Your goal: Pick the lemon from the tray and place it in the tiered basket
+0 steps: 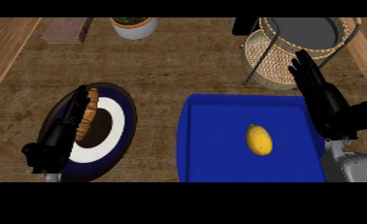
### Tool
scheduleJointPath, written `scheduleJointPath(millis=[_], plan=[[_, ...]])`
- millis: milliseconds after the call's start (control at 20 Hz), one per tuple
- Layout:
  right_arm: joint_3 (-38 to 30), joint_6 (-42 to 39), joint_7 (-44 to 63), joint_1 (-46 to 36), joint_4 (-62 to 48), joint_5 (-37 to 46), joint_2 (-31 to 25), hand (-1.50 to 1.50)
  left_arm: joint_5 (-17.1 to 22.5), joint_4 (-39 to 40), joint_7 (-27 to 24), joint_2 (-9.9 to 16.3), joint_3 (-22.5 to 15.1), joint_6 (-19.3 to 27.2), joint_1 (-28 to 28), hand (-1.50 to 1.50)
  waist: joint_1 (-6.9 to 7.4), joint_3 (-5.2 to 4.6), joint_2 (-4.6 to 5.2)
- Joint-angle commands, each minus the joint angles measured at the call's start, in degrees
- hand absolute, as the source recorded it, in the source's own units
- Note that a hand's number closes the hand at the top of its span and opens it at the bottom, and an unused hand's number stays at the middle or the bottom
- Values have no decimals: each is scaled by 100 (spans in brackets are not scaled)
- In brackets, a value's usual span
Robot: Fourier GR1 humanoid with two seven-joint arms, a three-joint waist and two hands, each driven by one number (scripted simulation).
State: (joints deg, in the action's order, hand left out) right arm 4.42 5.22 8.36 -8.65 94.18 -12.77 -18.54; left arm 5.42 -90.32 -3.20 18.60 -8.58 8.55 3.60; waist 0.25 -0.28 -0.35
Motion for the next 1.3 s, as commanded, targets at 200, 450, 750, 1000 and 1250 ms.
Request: scheduleJointPath(millis=[200, 450, 750, 1000, 1250], plan=[[512, 1858, 53, -770, -890, 1355, 1383, -150, 131, 415, -20, -279, -218, -558, -701, 0, 42, 20, 76], [756, 2792, -607, -354, -1320, 1355, 1814, -150, 235, 812, 25, -598, -370, -655, -917, 0, 32, 36, 106], [1253, 3038, -309, -522, -1035, 2622, 1301, -150, 269, 1116, -43, -629, -83, -837, -1099, 0, -53, 23, 27], [1762, 2472, 1898, -769, -713, 4029, 218, -150, 203, 1173, -230, -568, -148, -863, -922, 0, -168, -23, -26], [2373, 580, 3294, -876, -742, 4348, -708, -150, 267, 1156, -169, -625, -129, -838, -895, 0, -168, -62, -73]])
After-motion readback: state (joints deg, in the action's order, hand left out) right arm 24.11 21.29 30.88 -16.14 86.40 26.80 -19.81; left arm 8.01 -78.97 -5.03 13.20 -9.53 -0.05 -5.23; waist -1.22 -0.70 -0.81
